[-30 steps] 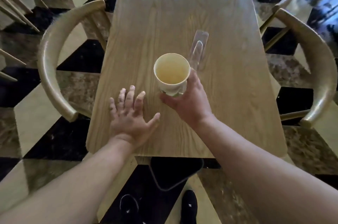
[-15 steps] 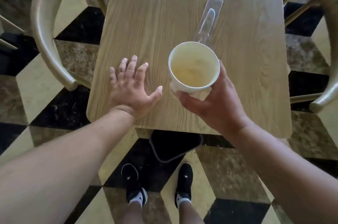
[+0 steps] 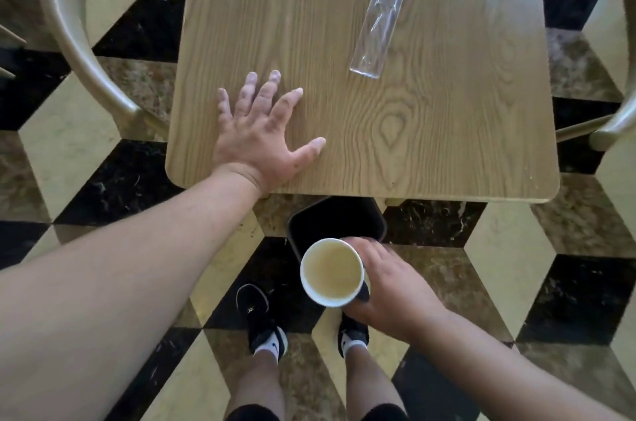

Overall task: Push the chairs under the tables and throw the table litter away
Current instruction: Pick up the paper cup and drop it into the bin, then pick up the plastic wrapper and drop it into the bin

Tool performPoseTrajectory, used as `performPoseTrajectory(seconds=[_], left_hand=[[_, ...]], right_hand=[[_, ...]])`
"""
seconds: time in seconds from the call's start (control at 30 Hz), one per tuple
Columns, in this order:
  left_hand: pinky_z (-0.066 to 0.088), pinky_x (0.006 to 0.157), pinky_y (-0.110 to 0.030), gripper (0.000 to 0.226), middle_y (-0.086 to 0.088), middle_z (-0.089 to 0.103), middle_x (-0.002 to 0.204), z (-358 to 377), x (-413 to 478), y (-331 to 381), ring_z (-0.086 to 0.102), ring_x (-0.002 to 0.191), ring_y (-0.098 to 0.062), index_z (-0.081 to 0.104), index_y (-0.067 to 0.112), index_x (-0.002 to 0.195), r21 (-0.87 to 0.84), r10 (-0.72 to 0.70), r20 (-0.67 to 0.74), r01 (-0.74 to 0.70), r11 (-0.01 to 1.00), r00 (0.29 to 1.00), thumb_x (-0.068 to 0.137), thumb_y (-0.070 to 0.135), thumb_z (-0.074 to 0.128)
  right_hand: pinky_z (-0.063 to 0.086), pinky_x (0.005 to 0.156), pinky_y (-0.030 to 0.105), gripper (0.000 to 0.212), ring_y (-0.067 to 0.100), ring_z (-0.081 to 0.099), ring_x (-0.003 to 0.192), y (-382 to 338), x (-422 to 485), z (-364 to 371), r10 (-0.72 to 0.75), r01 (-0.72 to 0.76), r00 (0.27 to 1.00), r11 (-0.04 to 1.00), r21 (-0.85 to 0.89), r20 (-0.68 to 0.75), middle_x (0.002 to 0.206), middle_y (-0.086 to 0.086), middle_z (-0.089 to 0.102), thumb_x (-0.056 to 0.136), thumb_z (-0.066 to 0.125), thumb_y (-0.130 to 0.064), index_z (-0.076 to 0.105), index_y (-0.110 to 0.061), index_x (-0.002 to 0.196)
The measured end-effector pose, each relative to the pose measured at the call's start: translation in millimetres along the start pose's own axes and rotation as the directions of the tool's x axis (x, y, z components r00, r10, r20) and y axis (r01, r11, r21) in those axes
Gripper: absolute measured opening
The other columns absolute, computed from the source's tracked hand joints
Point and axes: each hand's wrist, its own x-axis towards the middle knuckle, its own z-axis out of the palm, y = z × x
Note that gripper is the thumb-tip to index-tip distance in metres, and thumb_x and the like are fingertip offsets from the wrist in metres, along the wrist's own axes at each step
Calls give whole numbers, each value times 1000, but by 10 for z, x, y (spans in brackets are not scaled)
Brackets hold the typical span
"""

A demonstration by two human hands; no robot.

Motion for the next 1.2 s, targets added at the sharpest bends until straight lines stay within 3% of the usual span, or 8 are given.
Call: performPoseTrajectory(seconds=[0.23,0.4,0.6,0.77,0.87,0.93,1.03,1.2], left_hand=[[-7,127,-62,89,-3,19,176,33,11,-17,3,163,-28,36,36,160,-12,11,-38,-11,1000,999,87,87,42],[-5,127,-63,89,-3,21,175,52,34,-16,5,163,-29,39,36,158,-11,11,-55,-12,1000,998,85,86,43],[-6,127,-63,88,-3,21,175,45,32,-8,4,163,-29,39,35,158,-23,20,-55,-21,1000,998,86,85,44],[-4,127,-64,86,-3,23,174,19,21,-4,5,163,-29,40,35,157,-33,22,-57,-24,999,998,86,84,43],[-1,127,-65,86,-4,26,174,13,13,1,8,162,-29,43,35,156,-39,22,-65,-25,999,998,85,84,44],[-1,127,-65,86,-3,26,173,1,11,1,9,162,-29,44,35,156,-40,20,-61,-22,999,998,85,84,44],[-3,127,-64,87,-2,24,174,-15,9,1,5,163,-27,41,36,158,-36,17,-37,-18,999,999,86,85,43],[0,126,-67,85,-3,28,173,10,17,-6,9,162,-29,43,37,155,-43,17,-57,-20,999,998,85,84,46]], right_hand=[[49,106,45,82,28,53,131,567,592,508,142,-134,988,982,-130,54,145,1,55,85,79,-46,39,-25,154],[52,99,46,81,31,56,123,829,885,648,144,-123,988,944,-307,47,142,5,56,88,76,-43,36,-20,155],[49,107,46,96,31,49,133,748,991,546,231,-197,970,932,-305,81,154,5,44,88,78,-45,23,-21,163],[57,89,39,50,20,64,114,-16,744,-78,113,-69,975,972,-226,191,127,-5,68,98,60,-52,57,-29,142],[56,77,36,29,14,65,86,-479,556,-580,-177,169,984,970,-174,-30,93,-9,72,100,55,-48,72,-25,104],[54,79,34,23,13,63,85,-555,649,-923,-241,218,936,969,-116,-257,90,-9,70,100,58,-41,71,-22,96],[48,101,34,36,18,60,114,-507,1084,-1451,-119,87,869,992,-88,-481,119,-5,70,96,64,-44,68,-20,122],[38,114,45,69,33,45,137,-329,1909,-1951,84,-130,857,990,-54,-508,146,8,56,91,72,-48,49,-17,149]])
